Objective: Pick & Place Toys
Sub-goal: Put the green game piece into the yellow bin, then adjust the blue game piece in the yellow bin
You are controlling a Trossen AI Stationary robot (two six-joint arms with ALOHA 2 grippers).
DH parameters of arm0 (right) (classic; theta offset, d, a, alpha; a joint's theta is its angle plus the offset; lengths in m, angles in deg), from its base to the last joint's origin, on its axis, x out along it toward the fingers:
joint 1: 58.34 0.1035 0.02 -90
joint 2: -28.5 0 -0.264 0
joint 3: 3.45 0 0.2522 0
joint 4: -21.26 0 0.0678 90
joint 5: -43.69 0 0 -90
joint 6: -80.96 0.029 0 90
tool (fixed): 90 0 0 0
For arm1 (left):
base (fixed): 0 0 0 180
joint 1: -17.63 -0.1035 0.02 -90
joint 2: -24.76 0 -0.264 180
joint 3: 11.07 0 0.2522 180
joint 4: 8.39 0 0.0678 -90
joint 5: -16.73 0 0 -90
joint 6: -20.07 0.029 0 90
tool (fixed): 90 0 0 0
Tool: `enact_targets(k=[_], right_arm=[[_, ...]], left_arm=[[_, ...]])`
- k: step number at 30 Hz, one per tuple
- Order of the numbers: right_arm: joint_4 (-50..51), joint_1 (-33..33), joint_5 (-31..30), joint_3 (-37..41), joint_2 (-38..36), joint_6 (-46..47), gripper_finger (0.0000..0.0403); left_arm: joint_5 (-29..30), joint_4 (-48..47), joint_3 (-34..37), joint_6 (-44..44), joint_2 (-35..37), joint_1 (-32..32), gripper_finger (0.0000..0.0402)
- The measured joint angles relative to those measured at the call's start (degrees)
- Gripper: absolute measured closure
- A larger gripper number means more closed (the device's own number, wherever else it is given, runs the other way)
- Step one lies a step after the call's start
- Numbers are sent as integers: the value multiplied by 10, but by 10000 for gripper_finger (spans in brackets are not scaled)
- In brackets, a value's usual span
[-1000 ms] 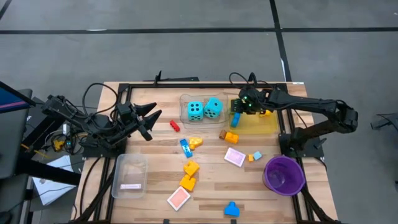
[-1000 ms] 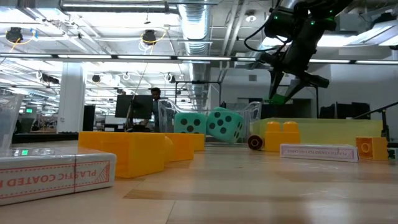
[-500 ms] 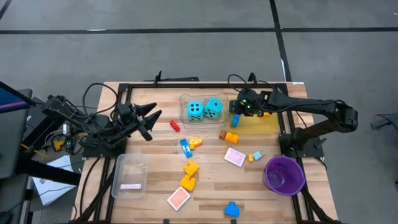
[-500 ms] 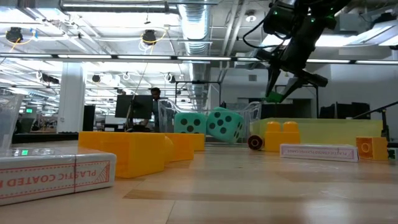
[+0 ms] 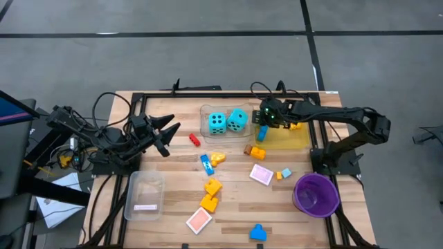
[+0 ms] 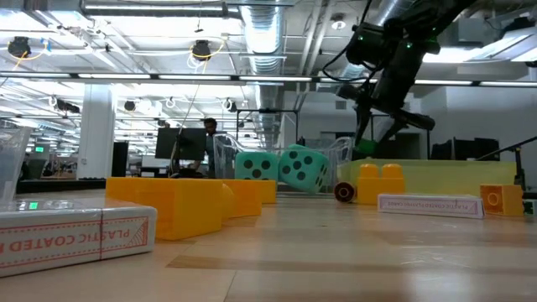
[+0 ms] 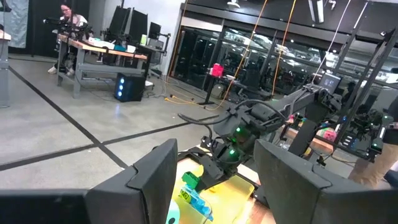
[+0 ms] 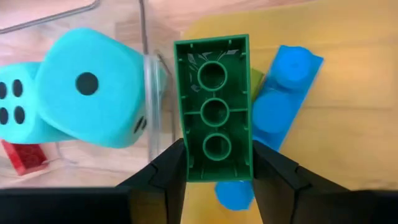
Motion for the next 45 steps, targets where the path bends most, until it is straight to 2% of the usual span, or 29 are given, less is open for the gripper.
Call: enact_targets(k=[12,24,37,45], right_arm=[[-2,1,1,0,-2,-2,239],[-3,1,-7,0,-2,-6,232],[-3,1,-24,0,-2,-6,195],[-47,6,-35,0,-17,-24,190]], left_arm=[[0,0,0,-1,0,0,192],[0,0,0,-1,0,0,192],[0,0,0,-2,0,0,192],[0,0,0,-3,0,0,192]])
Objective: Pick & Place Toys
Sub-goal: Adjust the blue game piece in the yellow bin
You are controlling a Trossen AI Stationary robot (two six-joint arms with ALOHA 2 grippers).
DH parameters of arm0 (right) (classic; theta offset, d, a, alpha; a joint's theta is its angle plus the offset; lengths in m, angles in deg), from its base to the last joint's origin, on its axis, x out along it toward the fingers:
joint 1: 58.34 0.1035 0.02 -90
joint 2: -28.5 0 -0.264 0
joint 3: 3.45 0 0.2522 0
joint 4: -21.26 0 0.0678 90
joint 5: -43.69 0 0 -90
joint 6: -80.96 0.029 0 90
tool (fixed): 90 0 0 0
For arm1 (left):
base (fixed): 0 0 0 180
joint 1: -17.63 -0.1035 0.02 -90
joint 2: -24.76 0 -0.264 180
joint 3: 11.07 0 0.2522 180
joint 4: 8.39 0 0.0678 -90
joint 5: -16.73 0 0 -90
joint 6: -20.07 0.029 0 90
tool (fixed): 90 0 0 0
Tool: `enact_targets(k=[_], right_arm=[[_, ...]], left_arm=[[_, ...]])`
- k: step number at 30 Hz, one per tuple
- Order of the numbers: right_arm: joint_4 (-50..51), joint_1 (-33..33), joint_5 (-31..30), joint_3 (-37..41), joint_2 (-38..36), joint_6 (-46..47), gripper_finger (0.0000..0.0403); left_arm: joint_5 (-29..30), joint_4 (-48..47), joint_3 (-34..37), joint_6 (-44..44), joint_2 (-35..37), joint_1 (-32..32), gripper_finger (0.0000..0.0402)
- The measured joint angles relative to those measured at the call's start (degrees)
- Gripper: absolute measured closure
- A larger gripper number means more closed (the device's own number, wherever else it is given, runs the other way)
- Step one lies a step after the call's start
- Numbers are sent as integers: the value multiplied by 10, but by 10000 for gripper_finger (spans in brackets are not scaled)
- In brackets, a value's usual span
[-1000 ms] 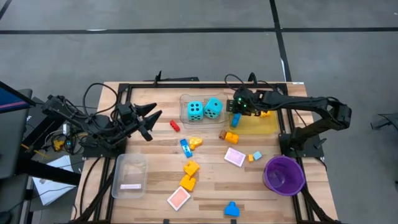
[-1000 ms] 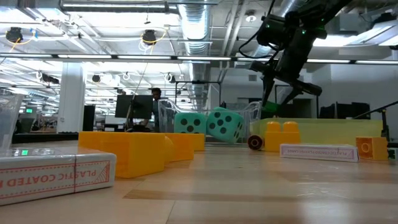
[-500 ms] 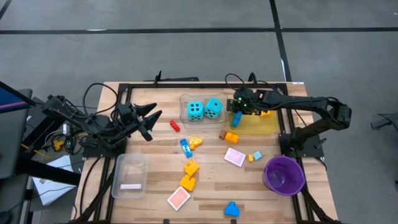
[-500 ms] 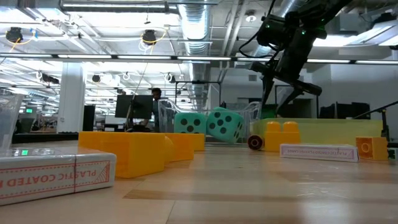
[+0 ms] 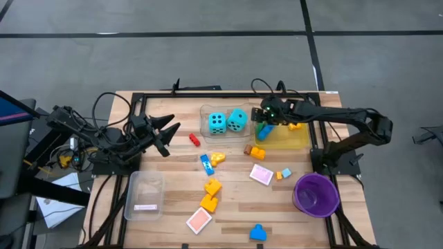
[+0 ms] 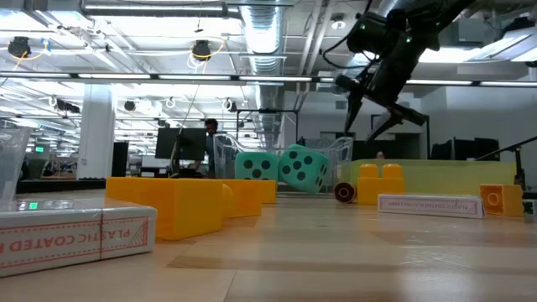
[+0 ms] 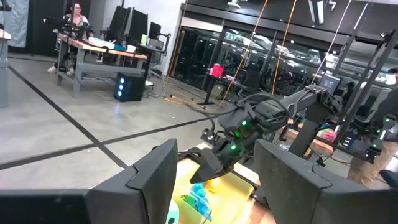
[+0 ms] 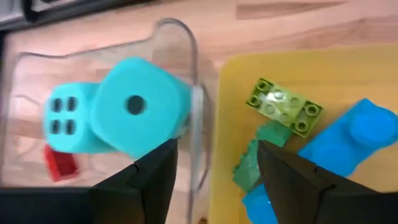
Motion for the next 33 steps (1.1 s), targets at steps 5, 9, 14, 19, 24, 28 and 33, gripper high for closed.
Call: enact_targets(k=[5,9,14,19,24,28,33], right_arm=[[40,20,-15,0,-25,5,205],[159,45,-59,0,-31,24,238],[236,67,-91,0,-31,28,325],[228,37,-111,0,-15,-1,394],[232,5,-87,0,34,-50,401],[216,-8,-87,0,67,-57,401],[174,-23,-72,0,98,-91,401]], left_arm=[[0,0,0,-13,0,1,192],[0,-1,0,-13,0,1,192],[0,-14,0,-13,0,1,192],[0,-15,0,-13,0,0,192],[0,-13,0,-26,0,1,192],[0,-13,0,-27,0,1,192],[0,-13,0,-27,0,1,192]])
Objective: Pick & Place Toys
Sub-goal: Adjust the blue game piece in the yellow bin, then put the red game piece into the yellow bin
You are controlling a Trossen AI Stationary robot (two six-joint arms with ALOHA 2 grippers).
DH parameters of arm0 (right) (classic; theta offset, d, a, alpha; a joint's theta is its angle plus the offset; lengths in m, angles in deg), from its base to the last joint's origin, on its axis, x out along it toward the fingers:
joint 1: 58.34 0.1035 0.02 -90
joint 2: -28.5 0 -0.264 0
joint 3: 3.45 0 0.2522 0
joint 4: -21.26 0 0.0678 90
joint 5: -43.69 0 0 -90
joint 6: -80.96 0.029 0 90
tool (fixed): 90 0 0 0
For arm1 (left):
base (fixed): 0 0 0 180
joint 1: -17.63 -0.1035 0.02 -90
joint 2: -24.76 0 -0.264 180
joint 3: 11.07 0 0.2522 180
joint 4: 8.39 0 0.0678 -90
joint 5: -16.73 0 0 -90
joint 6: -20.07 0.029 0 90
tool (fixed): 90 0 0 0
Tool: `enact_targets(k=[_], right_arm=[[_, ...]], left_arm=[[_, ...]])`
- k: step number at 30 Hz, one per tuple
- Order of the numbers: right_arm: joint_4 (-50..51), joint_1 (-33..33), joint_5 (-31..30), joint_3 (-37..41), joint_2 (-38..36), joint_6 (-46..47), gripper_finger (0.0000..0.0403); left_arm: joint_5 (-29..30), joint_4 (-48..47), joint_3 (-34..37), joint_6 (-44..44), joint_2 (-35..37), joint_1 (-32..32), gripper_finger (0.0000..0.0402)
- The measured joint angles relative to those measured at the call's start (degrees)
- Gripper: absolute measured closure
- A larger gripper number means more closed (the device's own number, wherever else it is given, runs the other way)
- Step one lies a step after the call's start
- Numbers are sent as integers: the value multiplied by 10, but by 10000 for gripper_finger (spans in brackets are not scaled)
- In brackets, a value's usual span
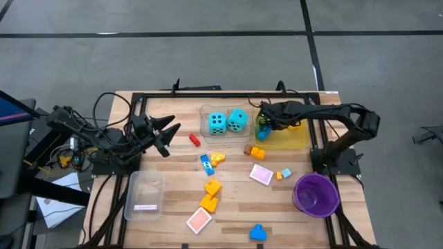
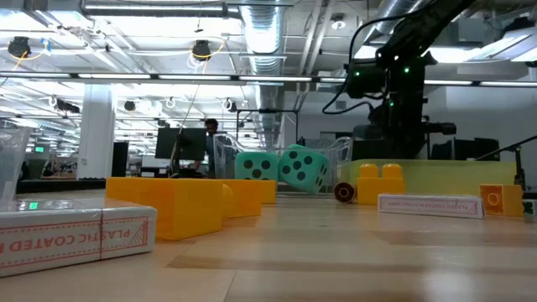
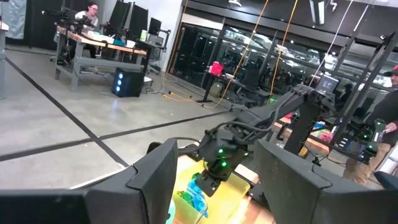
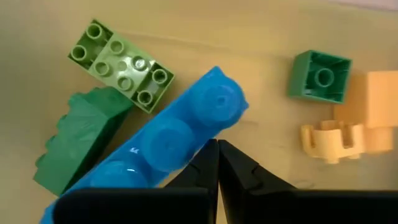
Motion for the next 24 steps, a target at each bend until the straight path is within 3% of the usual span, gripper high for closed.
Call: enact_targets(k=[18,24], right_arm=[[-74,-9,-1,0,21,-8,402],[-72,1,-21,0,-15,-3,403]], left_arm=[[0,0,0,-3,0,0,192],[-10,0,0,-17,0,0,192]])
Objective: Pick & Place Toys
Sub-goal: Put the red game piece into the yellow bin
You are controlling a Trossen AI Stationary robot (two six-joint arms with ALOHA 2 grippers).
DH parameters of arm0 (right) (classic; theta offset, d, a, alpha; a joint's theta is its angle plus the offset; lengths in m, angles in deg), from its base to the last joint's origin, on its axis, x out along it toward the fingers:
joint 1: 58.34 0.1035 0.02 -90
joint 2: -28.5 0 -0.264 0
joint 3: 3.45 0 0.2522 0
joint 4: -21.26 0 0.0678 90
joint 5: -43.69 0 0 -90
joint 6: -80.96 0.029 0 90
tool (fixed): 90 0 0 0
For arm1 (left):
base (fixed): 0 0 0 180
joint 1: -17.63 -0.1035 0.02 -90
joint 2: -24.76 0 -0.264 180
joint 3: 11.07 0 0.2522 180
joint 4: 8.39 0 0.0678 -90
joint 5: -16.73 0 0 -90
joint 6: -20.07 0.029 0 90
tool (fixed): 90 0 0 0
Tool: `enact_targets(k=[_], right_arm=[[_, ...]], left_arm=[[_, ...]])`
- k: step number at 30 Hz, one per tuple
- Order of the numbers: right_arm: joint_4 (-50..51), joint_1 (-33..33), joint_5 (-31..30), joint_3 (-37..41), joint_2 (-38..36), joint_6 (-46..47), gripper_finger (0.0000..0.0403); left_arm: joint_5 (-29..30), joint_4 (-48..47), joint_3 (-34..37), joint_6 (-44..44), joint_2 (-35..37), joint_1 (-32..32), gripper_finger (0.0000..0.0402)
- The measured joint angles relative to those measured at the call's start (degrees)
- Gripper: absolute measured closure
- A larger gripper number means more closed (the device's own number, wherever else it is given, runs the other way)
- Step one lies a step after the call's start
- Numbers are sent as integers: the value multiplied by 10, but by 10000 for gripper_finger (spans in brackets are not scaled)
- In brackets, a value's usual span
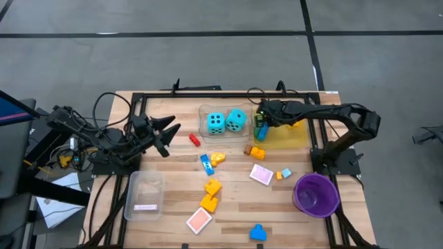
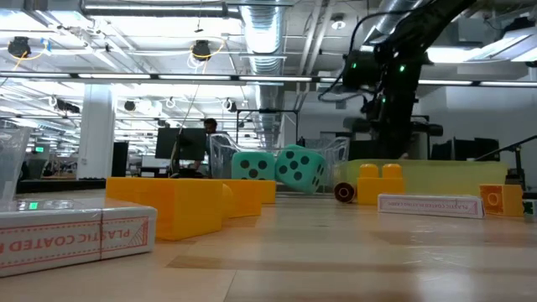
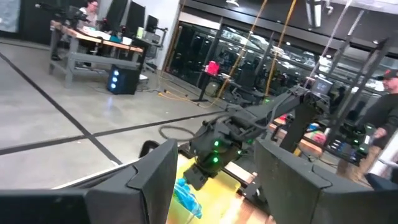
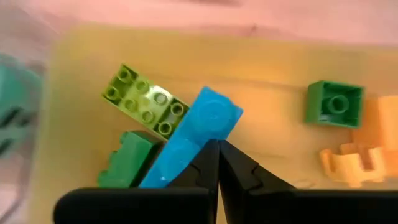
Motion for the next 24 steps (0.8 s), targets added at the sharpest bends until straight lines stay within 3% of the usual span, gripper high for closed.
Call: enact_targets(k=[9,17,24], right_arm=[[32,44,-71,0,-139,41,403],[34,155,-99,0,-260,59,403],[15,271,-136,0,-309,96,403]], left_arm=[[-3,0,0,0,0,0,192],[-3,0,0,0,0,0,192],[-30,-12,0,-1,0,0,192]])
